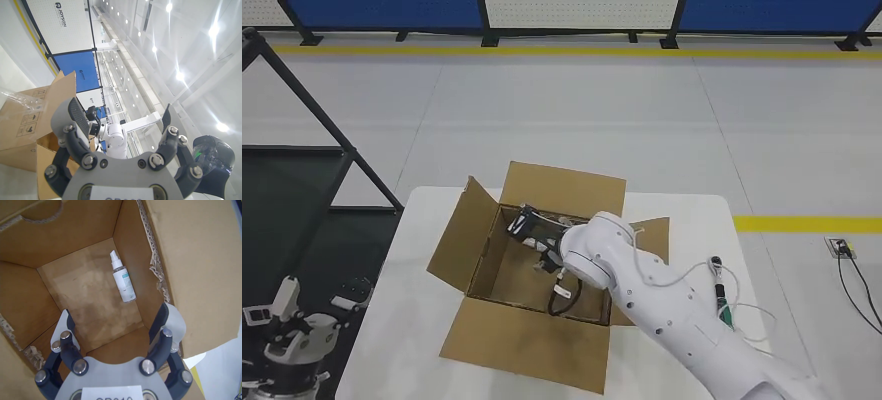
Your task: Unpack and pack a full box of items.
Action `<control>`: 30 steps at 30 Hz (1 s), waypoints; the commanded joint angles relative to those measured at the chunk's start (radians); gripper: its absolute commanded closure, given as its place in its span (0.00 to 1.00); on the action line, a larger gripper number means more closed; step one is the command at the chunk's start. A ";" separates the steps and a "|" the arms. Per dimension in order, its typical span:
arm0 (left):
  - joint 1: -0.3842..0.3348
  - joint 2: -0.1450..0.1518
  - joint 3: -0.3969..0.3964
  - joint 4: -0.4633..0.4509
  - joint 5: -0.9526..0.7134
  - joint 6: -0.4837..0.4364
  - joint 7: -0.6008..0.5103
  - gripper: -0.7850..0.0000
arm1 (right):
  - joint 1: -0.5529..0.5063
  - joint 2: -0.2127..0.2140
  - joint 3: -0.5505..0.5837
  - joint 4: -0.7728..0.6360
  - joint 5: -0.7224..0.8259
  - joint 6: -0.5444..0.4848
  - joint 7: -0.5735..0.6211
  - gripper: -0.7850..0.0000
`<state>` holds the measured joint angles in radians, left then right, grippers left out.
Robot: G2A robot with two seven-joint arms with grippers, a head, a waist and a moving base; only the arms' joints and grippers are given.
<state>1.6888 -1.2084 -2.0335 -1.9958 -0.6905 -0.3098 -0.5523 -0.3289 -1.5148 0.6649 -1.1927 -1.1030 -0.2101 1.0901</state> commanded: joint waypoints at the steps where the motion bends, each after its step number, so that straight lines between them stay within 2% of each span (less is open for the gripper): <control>1: -0.004 0.000 0.002 -0.005 0.007 0.003 -0.001 0.00 | 0.008 -0.005 -0.008 0.042 0.005 -0.055 -0.031 0.00; 5: -0.007 0.000 0.003 -0.008 0.011 0.006 -0.003 0.00 | 0.052 -0.035 -0.053 0.174 0.014 -0.139 -0.100 0.00; 11: 0.009 -0.002 -0.012 -0.002 -0.004 -0.003 0.004 0.00 | 0.124 -0.105 -0.138 0.375 0.030 -0.222 -0.168 0.00; 21: 0.018 -0.005 -0.024 -0.004 -0.010 -0.005 0.003 0.00 | 0.177 -0.223 -0.233 0.619 0.011 -0.207 -0.260 0.00; 30: 0.015 -0.007 -0.023 -0.002 -0.012 -0.006 0.002 0.00 | 0.197 -0.301 -0.262 0.784 -0.007 -0.187 -0.317 0.00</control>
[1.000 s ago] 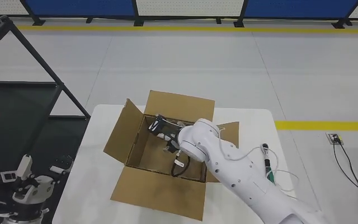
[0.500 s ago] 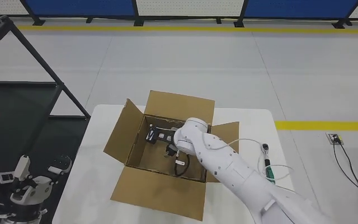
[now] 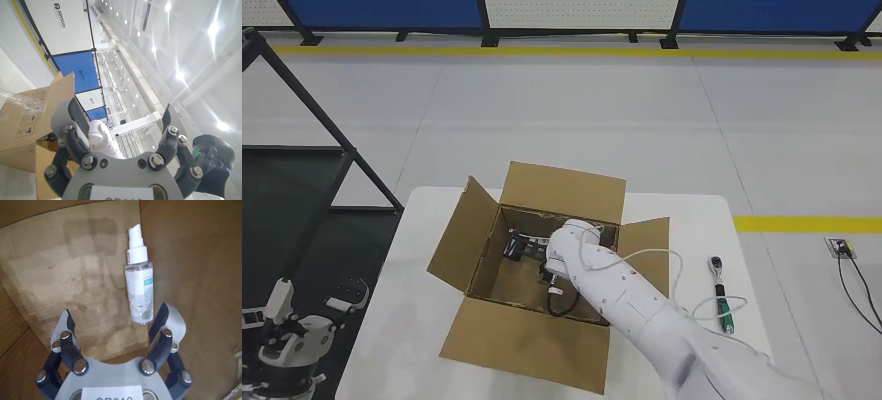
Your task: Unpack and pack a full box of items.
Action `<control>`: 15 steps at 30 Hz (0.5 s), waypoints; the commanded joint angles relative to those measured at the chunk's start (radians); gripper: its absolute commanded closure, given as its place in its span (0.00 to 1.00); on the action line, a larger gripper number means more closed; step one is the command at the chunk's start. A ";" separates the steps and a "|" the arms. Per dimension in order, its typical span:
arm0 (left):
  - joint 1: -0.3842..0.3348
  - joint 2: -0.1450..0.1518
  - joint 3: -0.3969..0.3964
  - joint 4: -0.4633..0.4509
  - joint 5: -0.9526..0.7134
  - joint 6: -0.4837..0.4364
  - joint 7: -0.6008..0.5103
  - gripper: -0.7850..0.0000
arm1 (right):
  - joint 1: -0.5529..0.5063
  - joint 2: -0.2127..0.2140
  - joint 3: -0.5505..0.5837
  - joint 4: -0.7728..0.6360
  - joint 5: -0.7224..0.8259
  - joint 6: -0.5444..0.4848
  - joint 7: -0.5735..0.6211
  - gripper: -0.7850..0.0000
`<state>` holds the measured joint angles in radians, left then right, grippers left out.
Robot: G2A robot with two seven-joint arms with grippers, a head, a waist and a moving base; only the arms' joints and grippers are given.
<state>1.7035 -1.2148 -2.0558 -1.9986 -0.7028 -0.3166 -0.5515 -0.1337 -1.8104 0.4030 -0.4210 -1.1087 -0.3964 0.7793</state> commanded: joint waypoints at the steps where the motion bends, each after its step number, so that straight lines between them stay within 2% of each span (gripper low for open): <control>1: 0.001 0.000 -0.001 0.000 0.000 0.001 0.001 0.00 | 0.005 -0.011 -0.001 0.028 -0.002 -0.003 -0.013 0.00; 15: -0.003 -0.003 -0.003 0.000 0.000 0.002 0.001 0.00 | 0.039 -0.073 -0.003 0.152 0.003 -0.148 -0.033 0.00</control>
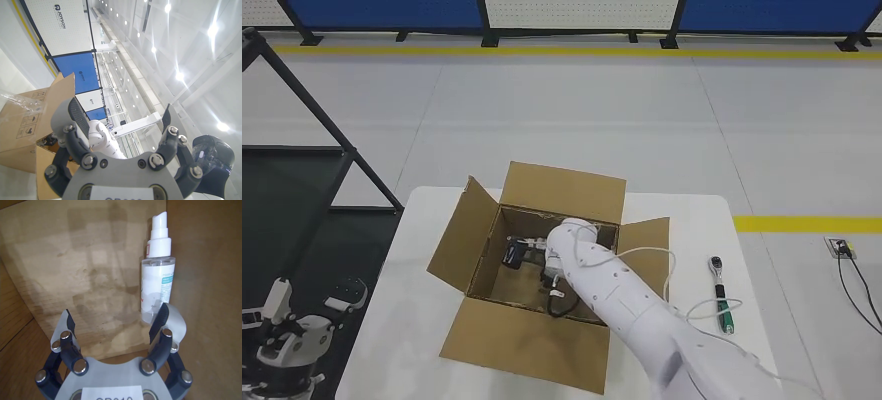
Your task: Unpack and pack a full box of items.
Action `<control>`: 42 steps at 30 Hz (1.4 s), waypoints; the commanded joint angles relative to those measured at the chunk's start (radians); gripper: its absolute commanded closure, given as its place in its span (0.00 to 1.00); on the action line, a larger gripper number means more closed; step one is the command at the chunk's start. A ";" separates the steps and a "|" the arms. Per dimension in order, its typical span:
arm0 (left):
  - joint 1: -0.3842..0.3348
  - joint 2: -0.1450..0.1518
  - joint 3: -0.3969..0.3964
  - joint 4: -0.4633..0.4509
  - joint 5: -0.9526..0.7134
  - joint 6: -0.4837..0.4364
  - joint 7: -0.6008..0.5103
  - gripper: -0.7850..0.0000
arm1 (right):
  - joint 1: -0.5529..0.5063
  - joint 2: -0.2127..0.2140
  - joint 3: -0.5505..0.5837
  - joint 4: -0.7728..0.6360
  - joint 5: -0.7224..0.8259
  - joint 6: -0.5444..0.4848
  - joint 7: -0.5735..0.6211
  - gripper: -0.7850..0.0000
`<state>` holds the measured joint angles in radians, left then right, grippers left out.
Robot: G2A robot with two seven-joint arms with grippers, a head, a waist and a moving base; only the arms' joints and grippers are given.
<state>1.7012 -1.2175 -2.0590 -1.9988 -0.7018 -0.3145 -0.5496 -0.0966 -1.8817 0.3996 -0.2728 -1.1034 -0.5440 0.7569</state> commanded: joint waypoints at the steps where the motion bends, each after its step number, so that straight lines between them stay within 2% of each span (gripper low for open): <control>1: -0.001 0.000 -0.001 0.000 -0.001 -0.002 -0.002 0.00 | 0.004 -0.004 0.000 0.008 -0.007 0.000 -0.021 0.00; 9: 0.002 -0.002 -0.004 0.002 -0.004 -0.004 -0.004 0.00 | 0.001 -0.027 -0.009 0.036 -0.044 0.071 -0.037 0.00; 20: 0.001 -0.003 -0.008 0.002 -0.004 0.000 -0.006 0.00 | 0.012 -0.045 0.002 0.080 -0.040 0.033 -0.032 0.00; 22: 0.000 -0.004 -0.007 0.000 -0.001 0.001 -0.007 0.00 | 0.011 -0.047 0.005 0.085 -0.037 0.021 -0.026 0.05; 24: -0.001 -0.004 -0.007 0.000 0.001 0.000 -0.006 0.00 | 0.013 -0.049 0.008 0.090 -0.031 -0.007 -0.013 0.00; 28: -0.003 -0.004 -0.007 0.006 -0.001 0.002 -0.004 0.00 | 0.015 -0.053 0.010 0.097 -0.028 -0.048 0.002 0.00; 31: -0.007 -0.005 -0.005 0.008 0.001 0.002 -0.004 0.00 | 0.016 -0.055 0.012 0.099 -0.031 -0.041 -0.002 0.00; 33: -0.009 -0.005 -0.004 0.009 0.001 0.005 -0.003 0.00 | 0.015 -0.056 0.013 0.100 -0.031 -0.042 -0.007 0.27; 34: -0.009 -0.005 -0.003 0.008 0.002 0.006 -0.003 0.00 | 0.015 -0.057 0.014 0.101 -0.032 -0.043 -0.009 0.29; 37: -0.010 -0.005 -0.003 0.007 0.003 0.006 0.000 0.00 | 0.015 -0.059 0.017 0.102 -0.032 -0.033 -0.020 0.21; 42: -0.011 -0.006 -0.004 0.005 0.005 0.008 0.003 0.00 | 0.012 -0.063 0.015 0.105 -0.045 -0.004 -0.017 0.30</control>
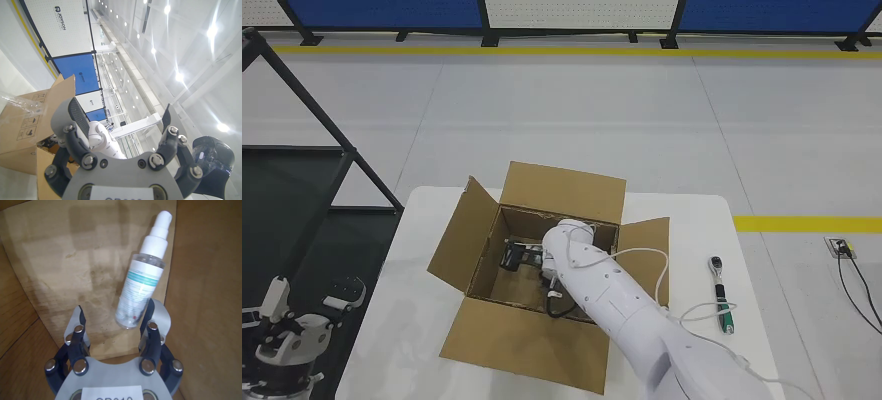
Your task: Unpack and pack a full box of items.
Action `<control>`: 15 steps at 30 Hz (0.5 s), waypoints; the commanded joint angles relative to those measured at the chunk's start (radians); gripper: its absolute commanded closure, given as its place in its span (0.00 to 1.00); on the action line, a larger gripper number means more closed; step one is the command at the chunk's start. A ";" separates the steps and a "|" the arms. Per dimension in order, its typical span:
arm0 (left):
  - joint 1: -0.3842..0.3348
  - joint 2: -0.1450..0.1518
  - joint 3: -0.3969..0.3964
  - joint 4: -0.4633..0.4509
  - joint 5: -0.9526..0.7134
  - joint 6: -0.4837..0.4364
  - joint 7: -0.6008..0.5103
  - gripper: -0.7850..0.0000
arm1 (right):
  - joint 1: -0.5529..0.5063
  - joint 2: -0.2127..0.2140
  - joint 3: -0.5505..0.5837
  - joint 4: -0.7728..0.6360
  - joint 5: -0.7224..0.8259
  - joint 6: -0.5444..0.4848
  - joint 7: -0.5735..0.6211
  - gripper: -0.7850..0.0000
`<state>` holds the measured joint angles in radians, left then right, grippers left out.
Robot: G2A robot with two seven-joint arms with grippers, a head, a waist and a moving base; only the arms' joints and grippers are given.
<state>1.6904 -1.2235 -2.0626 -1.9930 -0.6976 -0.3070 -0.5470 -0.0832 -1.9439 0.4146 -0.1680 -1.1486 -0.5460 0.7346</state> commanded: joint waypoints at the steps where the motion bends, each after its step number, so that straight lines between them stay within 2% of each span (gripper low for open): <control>1: 0.000 0.000 0.000 0.000 0.000 0.001 0.003 0.00 | -0.001 -0.002 0.001 0.002 0.000 -0.004 0.009 0.30; 4: -0.002 -0.001 -0.001 0.001 0.000 0.000 0.005 0.00 | 0.000 -0.004 0.006 0.007 0.006 -0.007 0.008 0.29; 9: -0.006 -0.001 0.000 0.005 0.001 0.004 0.007 0.00 | -0.002 -0.005 0.019 0.012 0.022 0.044 -0.023 0.38; 12: -0.011 -0.001 0.002 0.004 0.006 0.008 0.008 0.00 | -0.005 -0.005 0.035 0.018 0.047 0.095 -0.036 0.35; 13: -0.012 -0.001 0.003 0.004 0.006 0.009 0.009 0.00 | -0.006 -0.005 0.043 0.023 0.062 0.119 -0.037 0.40; 15: -0.015 -0.001 0.004 0.005 0.007 0.010 0.009 0.00 | -0.008 -0.004 0.057 0.025 0.086 0.143 -0.038 0.36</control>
<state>1.6765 -1.2245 -2.0591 -1.9887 -0.6906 -0.2972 -0.5380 -0.0904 -1.9487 0.4656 -0.1440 -1.0730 -0.4139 0.6965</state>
